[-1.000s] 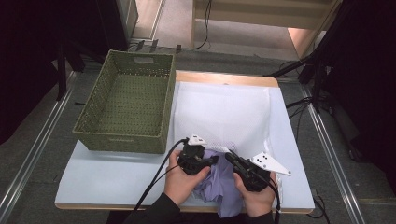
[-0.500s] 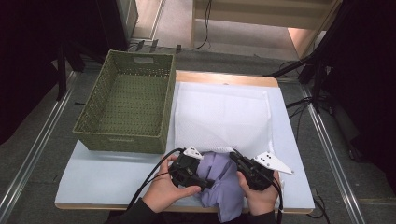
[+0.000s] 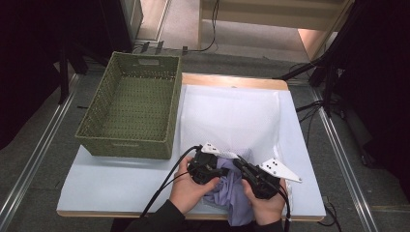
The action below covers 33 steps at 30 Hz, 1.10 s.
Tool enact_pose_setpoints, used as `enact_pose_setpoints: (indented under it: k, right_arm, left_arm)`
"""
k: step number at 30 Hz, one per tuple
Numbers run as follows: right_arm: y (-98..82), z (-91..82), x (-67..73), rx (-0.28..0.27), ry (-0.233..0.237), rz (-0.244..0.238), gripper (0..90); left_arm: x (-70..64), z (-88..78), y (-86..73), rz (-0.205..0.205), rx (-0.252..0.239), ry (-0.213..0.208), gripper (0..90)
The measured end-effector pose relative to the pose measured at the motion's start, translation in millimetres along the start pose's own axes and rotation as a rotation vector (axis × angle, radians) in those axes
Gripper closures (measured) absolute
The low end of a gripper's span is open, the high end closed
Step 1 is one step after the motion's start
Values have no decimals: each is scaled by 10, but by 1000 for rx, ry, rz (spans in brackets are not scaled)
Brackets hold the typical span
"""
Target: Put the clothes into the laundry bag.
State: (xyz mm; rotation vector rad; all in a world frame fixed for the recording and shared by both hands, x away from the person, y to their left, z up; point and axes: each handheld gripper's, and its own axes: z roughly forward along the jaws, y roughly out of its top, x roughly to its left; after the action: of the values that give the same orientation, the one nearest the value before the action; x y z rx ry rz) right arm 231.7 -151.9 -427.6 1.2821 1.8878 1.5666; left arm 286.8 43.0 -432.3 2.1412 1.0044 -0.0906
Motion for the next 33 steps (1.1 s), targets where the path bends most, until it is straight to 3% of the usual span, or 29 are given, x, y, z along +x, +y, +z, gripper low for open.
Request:
enact_pose_setpoints:
  k: [1,2,3,4,5,8,12,15,17,19,21,23,28,33]
  right_arm:
    - [-3,2,-10,1,-1,0,886]
    - [-11,5,-21,5,-7,1,886]
    - [-19,7,-34,7,-12,-2,885]
    - [-30,7,-55,10,-16,5,885]
    - [-32,6,-66,12,-18,6,885]
    - [-30,0,-94,10,-26,8,885]
    - [-30,-5,-103,12,-32,7,885]
    - [-32,7,-100,12,-31,3,885]
    - [-38,18,-89,18,-30,2,885]
    - [-42,27,-73,20,-27,2,884]
    - [-44,29,-66,22,-25,-5,884]
    - [-47,29,-69,22,-25,-5,884]
    - [-56,27,-88,23,-25,-3,885]
    - [-54,30,-70,26,-24,0,884]
  left_arm:
    - [26,34,-12,-1,35,-21,763]
    - [30,33,-28,3,37,-32,712]
    - [34,-33,-65,20,20,-44,659]
    - [39,-79,-79,17,6,-50,574]
    - [57,-165,-102,13,-17,-55,548]
    - [108,-394,-161,6,-62,-31,458]
    - [200,-643,-270,-6,-100,38,398]
    - [265,-631,-363,-20,-49,50,358]
    - [265,-540,-410,6,23,56,348]
    - [247,-434,-438,21,89,57,350]
    - [224,-364,-455,42,116,80,365]
    - [201,-368,-456,53,105,106,461]
    - [205,-451,-439,62,92,75,630]
    - [121,-435,-460,134,111,69,696]
